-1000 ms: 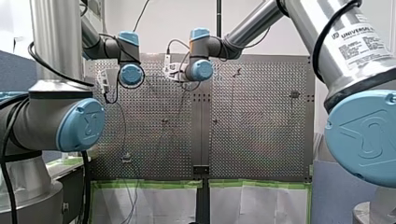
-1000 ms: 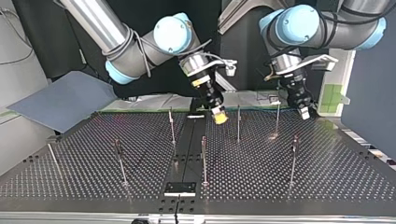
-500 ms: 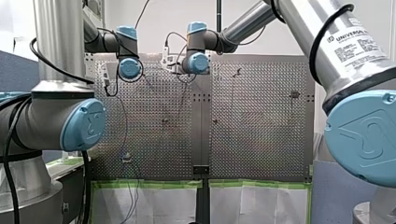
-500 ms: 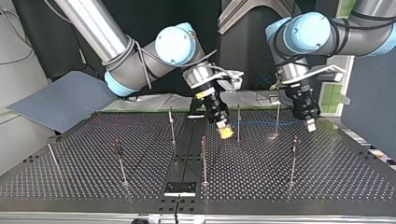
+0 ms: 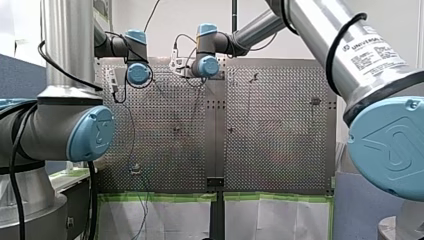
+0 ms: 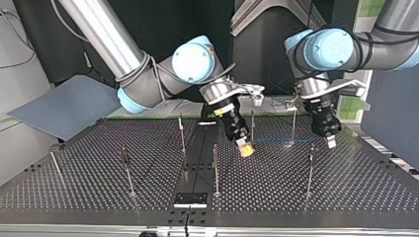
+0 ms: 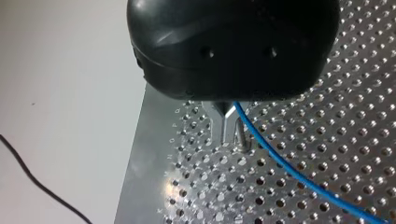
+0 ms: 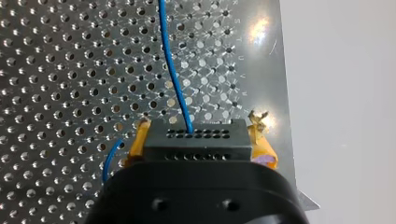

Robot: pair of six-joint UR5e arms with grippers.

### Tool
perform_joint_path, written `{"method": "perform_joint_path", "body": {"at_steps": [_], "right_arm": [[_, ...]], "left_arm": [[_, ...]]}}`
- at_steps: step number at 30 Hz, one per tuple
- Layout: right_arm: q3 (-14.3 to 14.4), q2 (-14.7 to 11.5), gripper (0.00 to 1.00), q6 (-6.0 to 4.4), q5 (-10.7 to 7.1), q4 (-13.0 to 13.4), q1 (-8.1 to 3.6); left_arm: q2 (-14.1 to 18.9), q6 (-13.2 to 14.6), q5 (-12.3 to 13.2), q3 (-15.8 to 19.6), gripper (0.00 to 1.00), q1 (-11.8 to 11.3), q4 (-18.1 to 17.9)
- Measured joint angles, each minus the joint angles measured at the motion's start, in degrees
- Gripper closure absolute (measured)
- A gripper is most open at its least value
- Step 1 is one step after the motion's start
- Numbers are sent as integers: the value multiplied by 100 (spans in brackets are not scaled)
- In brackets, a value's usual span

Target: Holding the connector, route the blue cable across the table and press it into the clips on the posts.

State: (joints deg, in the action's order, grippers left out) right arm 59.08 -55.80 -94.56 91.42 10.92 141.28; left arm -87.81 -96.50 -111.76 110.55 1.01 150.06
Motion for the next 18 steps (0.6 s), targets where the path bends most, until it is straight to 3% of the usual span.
{"method": "perform_joint_path", "body": {"at_steps": [8,18], "right_arm": [[-89,69,100,-19,0,-52,0],[-133,116,100,-20,0,-54,-23]], "left_arm": [[-82,-22,279,-53,100,-153,-81],[-533,-82,520,-356,100,-296,-229]]}}
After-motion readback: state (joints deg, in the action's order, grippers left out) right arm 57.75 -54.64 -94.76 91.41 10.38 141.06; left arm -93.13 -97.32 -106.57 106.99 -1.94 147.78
